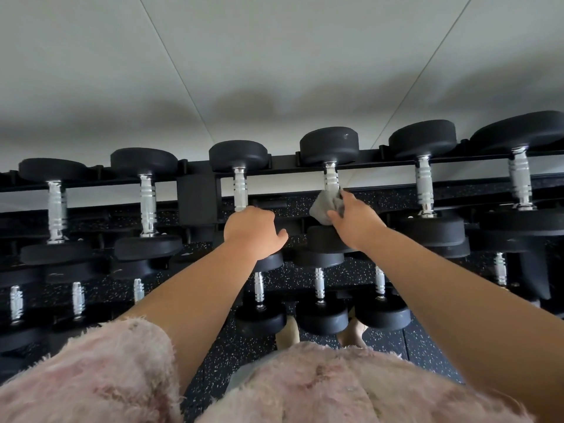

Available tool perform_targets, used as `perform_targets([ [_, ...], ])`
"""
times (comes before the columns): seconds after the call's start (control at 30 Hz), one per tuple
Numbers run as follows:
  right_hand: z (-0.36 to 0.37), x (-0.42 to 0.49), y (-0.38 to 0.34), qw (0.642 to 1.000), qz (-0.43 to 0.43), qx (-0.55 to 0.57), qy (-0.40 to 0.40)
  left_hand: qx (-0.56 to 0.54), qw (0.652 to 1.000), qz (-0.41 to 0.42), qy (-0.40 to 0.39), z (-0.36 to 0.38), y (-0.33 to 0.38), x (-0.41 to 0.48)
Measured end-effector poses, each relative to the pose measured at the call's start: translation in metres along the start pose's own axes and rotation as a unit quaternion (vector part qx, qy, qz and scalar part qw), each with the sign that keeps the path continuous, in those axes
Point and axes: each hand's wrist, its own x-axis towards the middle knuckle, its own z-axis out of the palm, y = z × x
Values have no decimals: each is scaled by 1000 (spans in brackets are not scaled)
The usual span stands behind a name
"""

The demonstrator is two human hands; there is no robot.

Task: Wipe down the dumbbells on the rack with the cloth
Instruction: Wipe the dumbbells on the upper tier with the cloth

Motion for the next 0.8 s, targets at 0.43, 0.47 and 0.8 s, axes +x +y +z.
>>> perform_targets([
  [0.43,-21,54,-26,981,100,155,62,16,997,-3,76,-2,1,-3],
  [0.47,-24,56,-26,977,108,175,60,18,997,-2,70,-1,1,-2],
  [0.8,-14,52,8,985,70,147,-64,21,999,-1,26,-1,2,-1],
])
